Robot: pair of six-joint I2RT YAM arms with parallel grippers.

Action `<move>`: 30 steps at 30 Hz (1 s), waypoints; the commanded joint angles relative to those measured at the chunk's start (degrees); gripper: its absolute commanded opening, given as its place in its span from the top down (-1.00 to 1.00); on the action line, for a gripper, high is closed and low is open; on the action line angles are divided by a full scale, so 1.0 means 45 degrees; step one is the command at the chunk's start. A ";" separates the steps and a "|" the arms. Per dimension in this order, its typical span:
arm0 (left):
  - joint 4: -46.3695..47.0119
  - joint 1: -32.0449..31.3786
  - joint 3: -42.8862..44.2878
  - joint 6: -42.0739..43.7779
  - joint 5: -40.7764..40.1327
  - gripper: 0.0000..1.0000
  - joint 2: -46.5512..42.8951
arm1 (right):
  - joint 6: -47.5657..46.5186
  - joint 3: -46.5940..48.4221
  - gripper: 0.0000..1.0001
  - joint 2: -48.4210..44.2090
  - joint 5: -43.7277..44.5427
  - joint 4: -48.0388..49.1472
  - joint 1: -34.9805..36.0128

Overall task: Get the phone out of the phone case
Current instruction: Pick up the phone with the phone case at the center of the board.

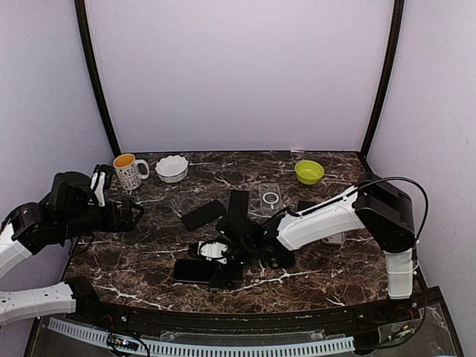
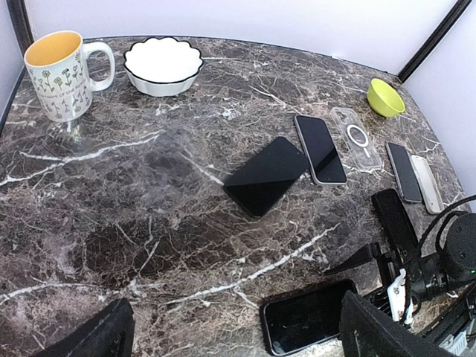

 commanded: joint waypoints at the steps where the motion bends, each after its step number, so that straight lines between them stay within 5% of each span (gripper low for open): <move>1: 0.0163 -0.0014 -0.0132 0.0234 -0.0058 -0.98 0.0157 | -0.0066 0.0150 -0.97 0.0333 0.0013 -0.0371 0.0205; 7: 0.0160 -0.0015 -0.0094 0.0371 0.0137 -0.97 0.0536 | -0.0070 0.0048 -0.89 0.0672 0.0514 -0.0972 0.0240; 16: 0.0374 -0.0010 -0.0031 0.1017 0.1537 -0.97 0.1207 | 0.0142 -0.0354 -0.10 0.0292 0.0074 -0.1073 0.0253; 30: 0.1534 0.0010 -0.0558 -0.1875 0.5457 -0.94 0.2504 | -0.0287 -0.2553 0.17 -0.2321 0.3405 0.2812 0.0296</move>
